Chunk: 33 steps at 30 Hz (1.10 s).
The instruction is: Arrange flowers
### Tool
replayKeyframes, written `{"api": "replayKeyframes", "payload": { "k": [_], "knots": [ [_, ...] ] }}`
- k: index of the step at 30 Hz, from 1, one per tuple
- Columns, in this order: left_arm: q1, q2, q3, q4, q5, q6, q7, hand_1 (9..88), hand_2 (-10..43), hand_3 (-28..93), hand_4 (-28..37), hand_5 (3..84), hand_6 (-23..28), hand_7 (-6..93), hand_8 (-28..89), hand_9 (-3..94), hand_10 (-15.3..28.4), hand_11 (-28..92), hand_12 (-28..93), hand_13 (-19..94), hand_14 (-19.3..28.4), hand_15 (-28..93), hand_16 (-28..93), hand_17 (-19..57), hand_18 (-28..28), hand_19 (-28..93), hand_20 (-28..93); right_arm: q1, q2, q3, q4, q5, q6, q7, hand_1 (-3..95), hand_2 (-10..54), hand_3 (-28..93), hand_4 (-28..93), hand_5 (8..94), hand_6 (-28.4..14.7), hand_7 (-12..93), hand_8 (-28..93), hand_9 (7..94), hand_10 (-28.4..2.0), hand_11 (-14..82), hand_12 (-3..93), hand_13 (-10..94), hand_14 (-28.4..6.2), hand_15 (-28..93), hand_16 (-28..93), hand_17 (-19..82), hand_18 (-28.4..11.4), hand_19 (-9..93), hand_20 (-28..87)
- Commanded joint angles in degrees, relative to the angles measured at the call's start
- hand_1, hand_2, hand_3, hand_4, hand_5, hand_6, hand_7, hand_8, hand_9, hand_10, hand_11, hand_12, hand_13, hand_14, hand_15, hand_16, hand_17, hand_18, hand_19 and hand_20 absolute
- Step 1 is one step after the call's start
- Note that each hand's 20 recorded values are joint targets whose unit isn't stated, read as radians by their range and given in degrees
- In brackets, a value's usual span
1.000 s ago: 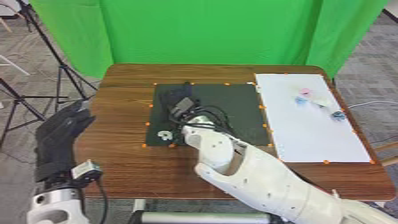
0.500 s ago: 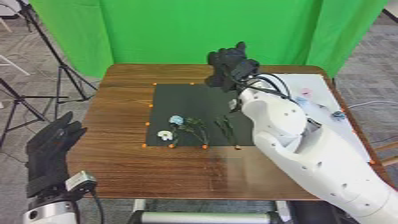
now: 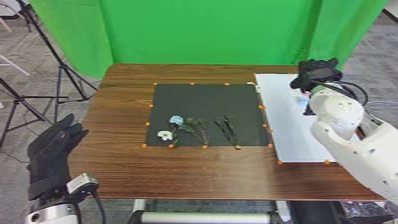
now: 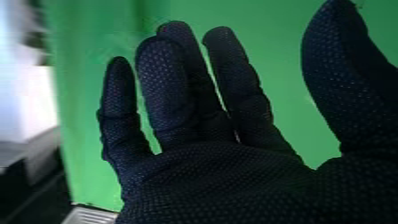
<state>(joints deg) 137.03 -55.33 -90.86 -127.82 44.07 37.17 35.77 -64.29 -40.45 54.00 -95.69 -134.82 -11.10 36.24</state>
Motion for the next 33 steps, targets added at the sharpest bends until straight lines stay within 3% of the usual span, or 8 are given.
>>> {"api": "replayKeyframes", "payload": {
  "k": [1, 3, 4, 9, 15, 23, 33],
  "knots": [
    [-0.42, -0.38, 0.53, 0.00, 0.64, -0.23, 0.30, 26.3, 2.8, 82, -18.6, 43.5, 12.7, 16.1, -10, 35.7, 21.1, 43, 8, 27, 28.2, 69, -19, -8.0, 23.0, 57, 19, -1.86, 2.26, 2.77, 2.37, 1.76, -3.04, 4.04, 29.5, -6.3, 85, -26, 48.8, -9.0, 19, -11, 50.2, -21.8, 28.4, 18.6, 50, -17.3, 82, 20, 9, -26.3, 71, 34],
    [-0.34, -0.35, 0.48, 0.03, 0.43, -0.12, 0.46, 26.4, 2.8, 82, -18.6, 43.5, 12.7, 16.1, -10, 35.7, 21.1, 43, 8, 27, 28.1, 69, -19, -8.1, 23.1, 57, 19, -2.62, 2.28, 3.58, 2.71, 2.37, -4.09, 4.93, 29.4, -6.3, 85, -26, 48.7, -9.1, 19, -10, 49.9, -21.9, 28.1, 18.6, 50, -17.4, 82, 20, 9, -26.3, 71, 34],
    [-0.03, 0.38, 0.77, -0.07, -0.55, 0.46, 1.34, 26.4, 2.8, 82, -18.6, 43.4, 12.7, 16.1, -10, 35.7, 21.1, 43, 8, 27, 28.1, 69, -19, -8.1, 23.1, 57, 19, -3.32, 1.96, 4.55, 2.93, 2.16, -5.02, 5.02, 29.3, -6.3, 85, -26, 48.6, -9.2, 19, -10, 49.9, -22.0, 28.1, 18.7, 50, -17.4, 82, 20, 9, -26.3, 71, 34],
    [-0.17, 0.14, 0.76, 0.05, -0.24, 0.12, 1.22, 26.4, 2.9, 82, -18.6, 43.4, 12.7, 16.1, -10, 35.6, 21.1, 43, 8, 27, 28.1, 69, -19, -8.1, 23.1, 57, 19, -4.64, 2.75, 4.82, 3.86, 4.74, -5.13, 7.19, 29.4, -6.4, 85, -26, 48.5, -9.3, 19, -10, 49.7, -22.1, 27.8, 18.7, 50, -17.5, 82, 20, 9, -26.3, 71, 34],
    [-0.37, 0.58, 0.90, 0.15, -0.64, 0.19, 1.47, 26.4, 2.8, 82, -18.5, 43.4, 12.7, 16.1, -10, 35.7, 21.1, 43, 8, 27, 28.2, 69, -19, -8.1, 23.1, 57, 19, -6.75, 1.21, 8.46, 3.66, 4.69, -9.57, 7.48, 30.1, -7.2, 85, -26, 48.7, -9.5, 19, -10, 49.9, -22.3, 27.6, 18.6, 50, -17.8, 83, 20, 9, -26.6, 71, 34],
    [-0.59, 0.04, 0.60, 0.22, 0.27, -0.62, 0.64, 26.4, 2.7, 82, -18.5, 43.4, 12.8, 16.0, -10, 35.7, 21.1, 43, 8, 27, 28.2, 69, -19, -8.1, 23.2, 57, 19, -8.39, 0.79, 10.00, 4.51, 5.13, -13.74, 8.80, 31.8, -8.4, 85, -26, 49.6, -9.8, 19, -10, 50.3, -22.5, 27.6, 18.6, 50, -18.2, 84, 20, 9, -26.9, 72, 35],
    [-1.20, -0.38, 0.81, 0.47, 0.64, -1.16, 0.44, 26.6, 2.8, 82, -18.4, 43.3, 12.8, 16.1, -10, 35.7, 21.1, 43, 8, 27, 28.2, 69, -19, -8.0, 23.2, 57, 19, -7.03, 0.79, 8.42, 6.86, 5.63, -12.81, 9.41, 33.5, -8.4, 85, -27, 50.4, -9.6, 19, -10, 51.0, -22.5, 27.7, 18.5, 51, -17.9, 85, 20, 10, -26.9, 72, 35]
  ]
}}
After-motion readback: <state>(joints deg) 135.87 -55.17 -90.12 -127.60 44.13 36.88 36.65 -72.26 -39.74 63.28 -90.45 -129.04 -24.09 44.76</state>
